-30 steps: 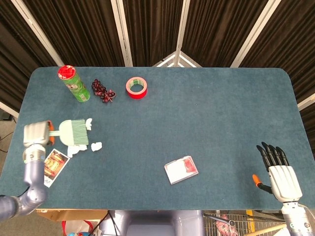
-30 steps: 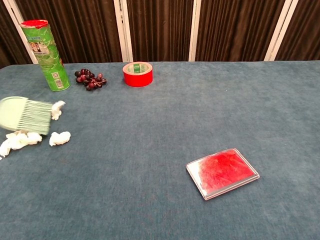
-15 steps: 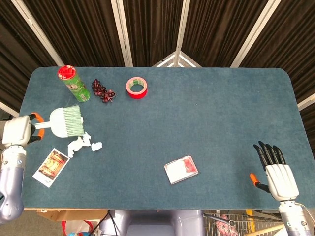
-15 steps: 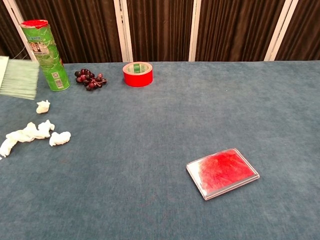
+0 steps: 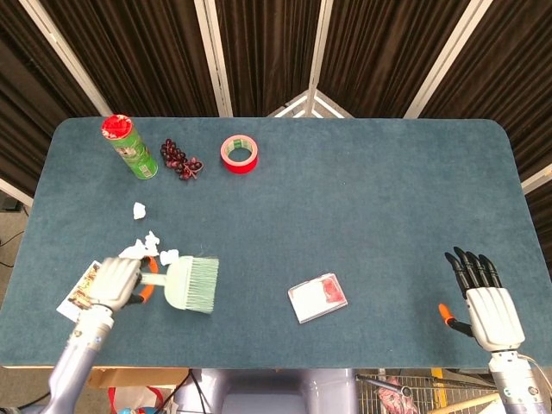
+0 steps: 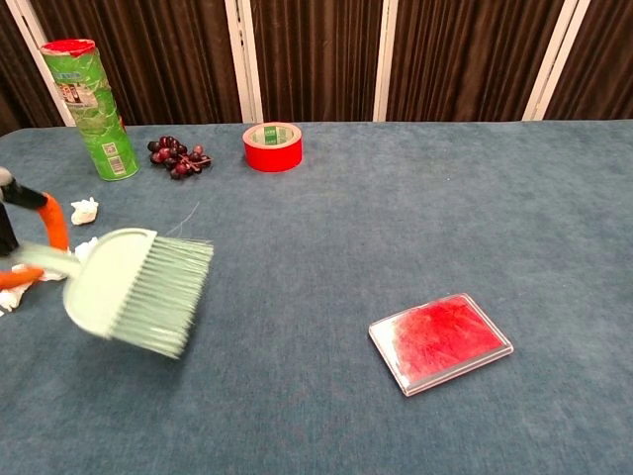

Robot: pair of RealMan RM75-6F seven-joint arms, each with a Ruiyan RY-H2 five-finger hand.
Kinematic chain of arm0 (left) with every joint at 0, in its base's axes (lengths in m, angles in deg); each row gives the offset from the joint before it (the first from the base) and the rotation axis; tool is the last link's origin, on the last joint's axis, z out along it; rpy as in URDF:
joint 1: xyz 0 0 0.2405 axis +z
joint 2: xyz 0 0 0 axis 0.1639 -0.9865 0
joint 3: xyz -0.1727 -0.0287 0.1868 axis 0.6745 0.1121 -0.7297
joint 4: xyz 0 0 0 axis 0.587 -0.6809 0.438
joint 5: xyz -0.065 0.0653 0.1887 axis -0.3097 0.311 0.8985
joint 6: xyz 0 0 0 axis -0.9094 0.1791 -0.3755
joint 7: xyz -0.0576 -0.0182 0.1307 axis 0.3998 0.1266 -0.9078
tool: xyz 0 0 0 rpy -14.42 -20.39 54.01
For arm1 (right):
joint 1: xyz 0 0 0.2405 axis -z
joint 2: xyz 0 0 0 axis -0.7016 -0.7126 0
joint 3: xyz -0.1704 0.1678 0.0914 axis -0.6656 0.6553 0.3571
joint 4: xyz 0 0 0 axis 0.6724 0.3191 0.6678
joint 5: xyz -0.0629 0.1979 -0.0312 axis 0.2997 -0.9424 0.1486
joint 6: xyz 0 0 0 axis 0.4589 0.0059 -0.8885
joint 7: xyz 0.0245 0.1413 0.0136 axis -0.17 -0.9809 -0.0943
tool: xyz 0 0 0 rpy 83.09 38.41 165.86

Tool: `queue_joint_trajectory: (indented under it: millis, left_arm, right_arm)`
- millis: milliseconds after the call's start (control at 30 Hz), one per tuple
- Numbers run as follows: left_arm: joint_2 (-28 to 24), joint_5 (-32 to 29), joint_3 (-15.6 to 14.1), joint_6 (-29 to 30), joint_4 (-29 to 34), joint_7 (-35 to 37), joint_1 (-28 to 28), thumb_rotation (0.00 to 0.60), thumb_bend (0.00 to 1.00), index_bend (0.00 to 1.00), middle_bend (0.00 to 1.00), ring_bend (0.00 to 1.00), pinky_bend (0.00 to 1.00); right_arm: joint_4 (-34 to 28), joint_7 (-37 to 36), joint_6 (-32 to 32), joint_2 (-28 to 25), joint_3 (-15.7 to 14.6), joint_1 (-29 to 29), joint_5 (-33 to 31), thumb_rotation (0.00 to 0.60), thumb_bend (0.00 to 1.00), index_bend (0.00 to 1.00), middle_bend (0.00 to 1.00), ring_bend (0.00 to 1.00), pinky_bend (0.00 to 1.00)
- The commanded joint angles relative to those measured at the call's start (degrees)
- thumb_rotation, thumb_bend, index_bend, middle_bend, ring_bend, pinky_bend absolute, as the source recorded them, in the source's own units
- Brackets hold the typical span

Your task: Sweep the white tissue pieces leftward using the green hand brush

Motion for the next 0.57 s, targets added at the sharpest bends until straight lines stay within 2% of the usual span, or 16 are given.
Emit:
queue_joint_trajectory:
  millis: [33,100,167,200,267,300,333,400,433,500,567]
  left_arm:
    - [0.19,1.63,-0.99,2.05,0.33,-0.70,1.30,0.600,0.06,0.36,1.00,1.00,1.00]
    - [-1.35,3.38,-1.46,3.10,0.98,0.70,2.27,0.600,0.01,0.30,1.00,1.00,1.00]
    - [-2.90,5.21,-1.79,3.97,1.34,2.82,3.25,0.600,0.00,0.24,0.96,0.96,0.99]
    - [-3.47,6.10,-1.94,4.44,1.41,3.85,3.70,0.600,0.00,0.19,0.87,0.89,0.94]
    - [-5.31,9.54,-2.83,6.06,1.16,7.44,5.34,0.600,0.00,0.08,0.64,0.70,0.77]
    - [-5.86,11.00,-3.22,6.79,0.78,8.70,5.95,0.600,0.00,0.03,0.47,0.56,0.64]
    - [-6.56,13.33,-3.90,7.95,-0.08,10.49,6.89,0.600,0.00,0.01,0.32,0.43,0.53]
    - [-7.47,17.20,-5.05,10.15,-1.94,12.81,8.42,0.600,0.00,0.00,0.14,0.27,0.41]
    - [-7.85,19.35,-5.62,11.50,-3.18,13.74,9.24,0.600,0.00,0.00,0.07,0.20,0.36]
    - [-8.41,22.21,-6.46,13.29,-4.74,14.93,10.42,0.600,0.00,0.00,0.01,0.10,0.28]
    - [-9.10,24.67,-7.07,14.97,-6.00,15.60,11.43,0.600,0.00,0.00,0.00,0.03,0.19]
  right_arm:
    - [-0.05,0.09,0.01,-0.02,-0.04,0.01,0.00,0.600,0.32,0.00,0.00,0.00,0.00]
    - [-0.07,0.12,0.13,-0.01,-0.10,0.00,-0.05,0.600,0.32,0.00,0.00,0.00,0.00]
    - [-0.15,0.16,0.17,-0.04,-0.11,-0.03,-0.04,0.600,0.32,0.00,0.00,0.00,0.00]
    - [-0.14,0.20,0.16,-0.05,-0.10,-0.04,-0.03,0.600,0.32,0.00,0.00,0.00,0.00]
    - [-0.10,0.29,0.06,-0.06,-0.10,-0.03,0.06,0.600,0.32,0.00,0.00,0.00,0.00]
    - [-0.10,0.27,0.04,-0.05,-0.10,-0.02,0.07,0.600,0.32,0.00,0.00,0.00,0.00]
    - [-0.11,0.29,0.10,-0.03,-0.12,-0.03,0.05,0.600,0.32,0.00,0.00,0.00,0.00]
    - [-0.04,0.39,0.19,0.03,-0.08,-0.11,0.01,0.600,0.32,0.00,0.00,0.00,0.00]
    - [0.01,0.54,0.18,0.06,-0.08,-0.13,0.06,0.600,0.32,0.00,0.00,0.00,0.00]
    - [0.03,0.71,0.15,0.08,-0.10,-0.11,0.08,0.600,0.32,0.00,0.00,0.00,0.00]
    - [0.05,0.82,0.08,0.09,-0.13,-0.08,0.10,0.600,0.32,0.00,0.00,0.00,0.00]
